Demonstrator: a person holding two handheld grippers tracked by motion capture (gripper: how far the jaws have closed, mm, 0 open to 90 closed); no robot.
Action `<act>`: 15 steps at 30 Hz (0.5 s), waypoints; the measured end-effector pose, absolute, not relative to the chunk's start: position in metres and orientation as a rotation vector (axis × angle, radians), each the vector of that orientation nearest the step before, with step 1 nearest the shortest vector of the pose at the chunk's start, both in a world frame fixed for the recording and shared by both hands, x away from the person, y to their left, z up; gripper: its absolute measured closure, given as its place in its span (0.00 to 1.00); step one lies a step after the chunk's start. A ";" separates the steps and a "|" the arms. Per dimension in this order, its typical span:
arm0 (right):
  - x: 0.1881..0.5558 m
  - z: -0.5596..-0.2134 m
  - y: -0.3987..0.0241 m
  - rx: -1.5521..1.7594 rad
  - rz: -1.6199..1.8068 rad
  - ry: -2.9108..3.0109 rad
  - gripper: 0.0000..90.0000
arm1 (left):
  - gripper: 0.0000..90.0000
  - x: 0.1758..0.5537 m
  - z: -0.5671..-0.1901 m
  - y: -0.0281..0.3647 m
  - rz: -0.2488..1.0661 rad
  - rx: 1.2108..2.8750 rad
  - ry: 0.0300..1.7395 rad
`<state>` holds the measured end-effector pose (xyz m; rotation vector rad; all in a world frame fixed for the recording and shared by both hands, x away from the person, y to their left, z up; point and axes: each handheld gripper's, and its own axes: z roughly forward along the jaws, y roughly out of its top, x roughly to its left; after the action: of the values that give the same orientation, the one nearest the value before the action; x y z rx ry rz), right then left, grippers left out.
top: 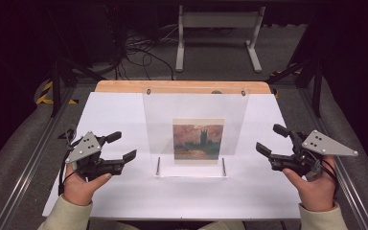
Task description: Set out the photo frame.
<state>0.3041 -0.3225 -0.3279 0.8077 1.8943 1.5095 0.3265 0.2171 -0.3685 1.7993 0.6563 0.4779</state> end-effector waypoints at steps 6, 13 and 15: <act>0.301 -0.339 -0.337 0.848 1.452 1.927 0.19 | 0.22 0.324 -0.390 0.241 0.483 1.815 0.726; 0.301 -0.361 -0.352 0.903 1.403 1.946 0.18 | 0.20 0.321 -0.416 0.268 0.539 1.849 0.827; 0.303 -0.373 -0.357 0.917 1.413 1.954 0.18 | 0.20 0.319 -0.426 0.276 0.576 1.875 0.861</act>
<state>0.3030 -0.3567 -0.3733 0.9166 1.9538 1.4128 0.3189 0.2758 -0.4263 1.8754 0.8613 0.5759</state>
